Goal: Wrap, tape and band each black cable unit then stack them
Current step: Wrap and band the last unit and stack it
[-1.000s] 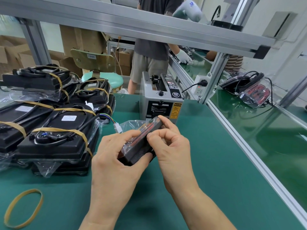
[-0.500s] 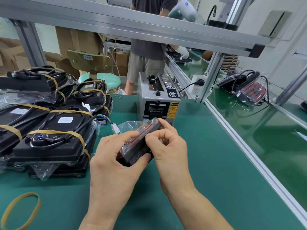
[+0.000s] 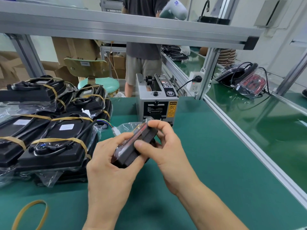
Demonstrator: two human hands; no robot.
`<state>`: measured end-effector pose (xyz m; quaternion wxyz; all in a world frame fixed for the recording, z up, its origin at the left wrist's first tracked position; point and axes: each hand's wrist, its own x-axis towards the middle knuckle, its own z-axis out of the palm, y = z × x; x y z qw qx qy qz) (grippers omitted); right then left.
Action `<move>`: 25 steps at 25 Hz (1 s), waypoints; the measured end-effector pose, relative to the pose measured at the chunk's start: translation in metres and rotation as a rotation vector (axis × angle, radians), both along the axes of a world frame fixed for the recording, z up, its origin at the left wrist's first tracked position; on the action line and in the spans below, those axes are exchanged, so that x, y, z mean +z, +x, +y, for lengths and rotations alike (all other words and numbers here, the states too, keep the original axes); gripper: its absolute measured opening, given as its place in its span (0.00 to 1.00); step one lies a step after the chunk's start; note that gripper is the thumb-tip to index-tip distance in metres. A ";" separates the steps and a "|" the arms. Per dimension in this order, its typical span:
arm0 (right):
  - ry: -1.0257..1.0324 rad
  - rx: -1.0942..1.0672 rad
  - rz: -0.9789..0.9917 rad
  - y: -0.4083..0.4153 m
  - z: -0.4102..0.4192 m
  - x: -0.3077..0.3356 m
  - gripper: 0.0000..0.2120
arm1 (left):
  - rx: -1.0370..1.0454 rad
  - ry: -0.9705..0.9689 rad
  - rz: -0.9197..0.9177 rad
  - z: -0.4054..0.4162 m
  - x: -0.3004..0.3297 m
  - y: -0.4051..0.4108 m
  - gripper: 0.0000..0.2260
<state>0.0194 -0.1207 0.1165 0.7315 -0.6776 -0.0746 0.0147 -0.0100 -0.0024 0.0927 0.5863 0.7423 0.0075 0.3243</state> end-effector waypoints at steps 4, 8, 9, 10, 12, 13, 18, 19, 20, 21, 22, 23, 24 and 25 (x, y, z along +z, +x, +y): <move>-0.029 0.045 0.007 0.005 -0.004 0.004 0.24 | -0.015 -0.013 0.013 0.003 -0.002 0.000 0.24; 0.028 -0.025 0.017 0.012 -0.003 0.001 0.12 | -0.005 0.013 0.002 -0.001 -0.004 -0.001 0.23; 0.046 -0.035 0.017 0.014 -0.004 -0.001 0.10 | -0.002 0.017 0.003 -0.002 -0.005 -0.001 0.23; 0.048 -0.038 0.007 0.015 -0.005 -0.003 0.10 | 0.005 0.025 0.005 -0.002 -0.005 0.000 0.24; 0.012 -0.019 -0.037 0.018 -0.009 -0.007 0.11 | 0.007 0.039 0.003 -0.003 -0.006 0.001 0.24; -0.008 0.002 -0.061 0.021 -0.011 -0.008 0.13 | -0.006 0.020 0.002 -0.001 -0.005 0.001 0.24; -0.345 0.370 -0.115 0.035 -0.043 -0.012 0.41 | -0.222 -0.637 -0.052 0.023 -0.007 0.000 0.20; -0.436 0.456 -0.130 0.037 -0.049 -0.010 0.42 | -0.273 -0.775 -0.042 0.025 -0.011 -0.001 0.18; -0.491 0.497 -0.155 0.039 -0.052 -0.009 0.40 | -0.316 -0.883 -0.026 0.026 -0.017 -0.002 0.17; -0.519 0.491 -0.180 0.041 -0.054 -0.007 0.36 | -0.356 -0.943 0.001 0.028 -0.023 -0.004 0.18; -0.538 0.459 -0.208 0.043 -0.055 -0.005 0.33 | -0.395 -0.950 0.046 0.031 -0.028 -0.005 0.19; -0.556 0.423 -0.241 0.046 -0.055 -0.005 0.31 | -0.408 -0.893 0.095 0.035 -0.033 -0.006 0.21; -0.600 0.383 -0.291 0.050 -0.056 -0.005 0.31 | -0.379 -0.749 0.129 0.041 -0.037 -0.007 0.25; -0.671 0.337 -0.360 0.054 -0.057 -0.006 0.31 | -0.309 -0.550 0.157 0.047 -0.040 -0.008 0.27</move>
